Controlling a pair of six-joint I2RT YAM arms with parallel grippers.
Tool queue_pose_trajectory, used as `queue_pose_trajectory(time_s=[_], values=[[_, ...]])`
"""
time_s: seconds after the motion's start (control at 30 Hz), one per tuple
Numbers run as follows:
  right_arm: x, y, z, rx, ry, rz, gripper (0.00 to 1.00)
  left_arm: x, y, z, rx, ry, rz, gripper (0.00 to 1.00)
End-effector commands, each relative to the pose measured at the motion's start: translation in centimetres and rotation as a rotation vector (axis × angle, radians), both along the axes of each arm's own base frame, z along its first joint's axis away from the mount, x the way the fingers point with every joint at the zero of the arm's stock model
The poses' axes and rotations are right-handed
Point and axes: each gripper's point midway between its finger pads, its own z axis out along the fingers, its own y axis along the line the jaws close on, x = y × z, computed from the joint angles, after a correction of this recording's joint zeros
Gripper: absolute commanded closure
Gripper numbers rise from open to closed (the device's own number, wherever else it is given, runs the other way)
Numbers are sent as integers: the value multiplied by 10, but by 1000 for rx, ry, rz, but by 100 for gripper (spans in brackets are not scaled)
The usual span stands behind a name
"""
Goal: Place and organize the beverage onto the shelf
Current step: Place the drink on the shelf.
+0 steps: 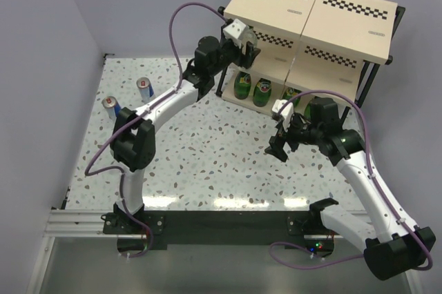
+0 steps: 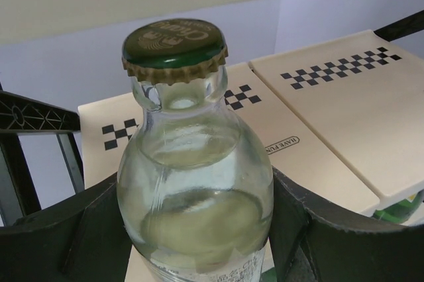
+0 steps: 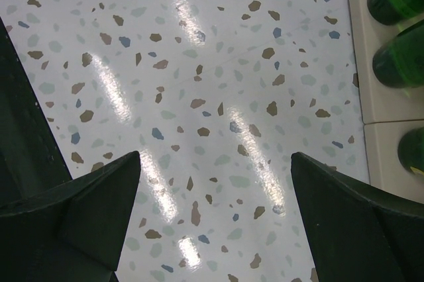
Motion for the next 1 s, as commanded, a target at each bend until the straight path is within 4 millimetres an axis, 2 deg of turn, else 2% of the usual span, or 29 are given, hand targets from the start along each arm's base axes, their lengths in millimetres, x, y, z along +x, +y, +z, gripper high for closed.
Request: queue_pose_trajectory(time_s=[0.0, 0.33, 0.57, 0.67, 0.7, 0.8, 0.9, 0.97], values=[[3, 3, 5, 15, -34, 23, 1, 1, 16, 103, -138, -257, 36, 100], [4, 3, 3, 12, -28, 22, 1, 17, 21, 100, -151, -318, 113, 100], [4, 3, 2, 11, -26, 23, 1, 28, 20, 89, -153, -319, 139, 100], [4, 3, 2, 11, -26, 21, 1, 28, 20, 83, -151, -312, 140, 84], [5, 3, 3, 11, -30, 22, 1, 27, 21, 85, -155, -313, 141, 68], [4, 3, 2, 11, -29, 21, 1, 25, 23, 83, -156, -310, 149, 38], [4, 3, 2, 11, -25, 21, 1, 24, 24, 82, -153, -307, 150, 24], [5, 2, 2, 11, -27, 20, 1, 23, 25, 83, -154, -304, 149, 20]])
